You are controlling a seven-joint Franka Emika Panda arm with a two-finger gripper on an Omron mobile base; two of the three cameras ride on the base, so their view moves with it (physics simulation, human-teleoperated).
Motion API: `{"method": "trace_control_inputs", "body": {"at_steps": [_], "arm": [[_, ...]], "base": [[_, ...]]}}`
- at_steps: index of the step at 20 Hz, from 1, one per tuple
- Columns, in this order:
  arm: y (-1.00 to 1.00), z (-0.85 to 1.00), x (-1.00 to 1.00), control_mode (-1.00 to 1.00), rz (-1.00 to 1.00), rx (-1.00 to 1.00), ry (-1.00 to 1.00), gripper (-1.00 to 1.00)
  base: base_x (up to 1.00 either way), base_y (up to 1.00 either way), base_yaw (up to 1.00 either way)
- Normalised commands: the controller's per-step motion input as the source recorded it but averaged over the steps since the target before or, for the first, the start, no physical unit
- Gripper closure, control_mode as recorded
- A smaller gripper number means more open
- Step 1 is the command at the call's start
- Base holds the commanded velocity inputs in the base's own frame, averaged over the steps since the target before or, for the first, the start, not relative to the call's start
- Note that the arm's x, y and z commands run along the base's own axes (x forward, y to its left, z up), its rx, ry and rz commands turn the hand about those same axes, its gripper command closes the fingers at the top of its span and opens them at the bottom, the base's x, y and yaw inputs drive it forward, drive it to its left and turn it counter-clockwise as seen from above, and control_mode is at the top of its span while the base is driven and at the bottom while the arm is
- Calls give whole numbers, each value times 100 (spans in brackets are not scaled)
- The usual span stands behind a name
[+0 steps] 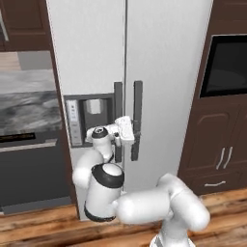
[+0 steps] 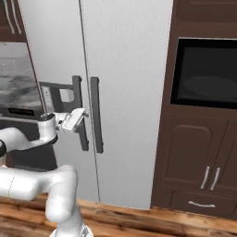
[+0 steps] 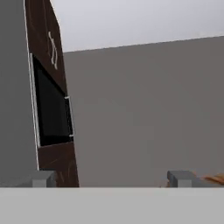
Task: There's a fish in the fridge that needs to be moved to the freezer for freezing. Pick up the fish from the fridge, place it on any shelf in the freezer, and close the fridge and freezer doors when done.
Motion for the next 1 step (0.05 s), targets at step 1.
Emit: {"method": "trace_control_inputs", "body": {"at_steps": [1], "arm": [[0,10,100,-100,-33,-4,4,-100]], "base": [[0,0,0]]}}
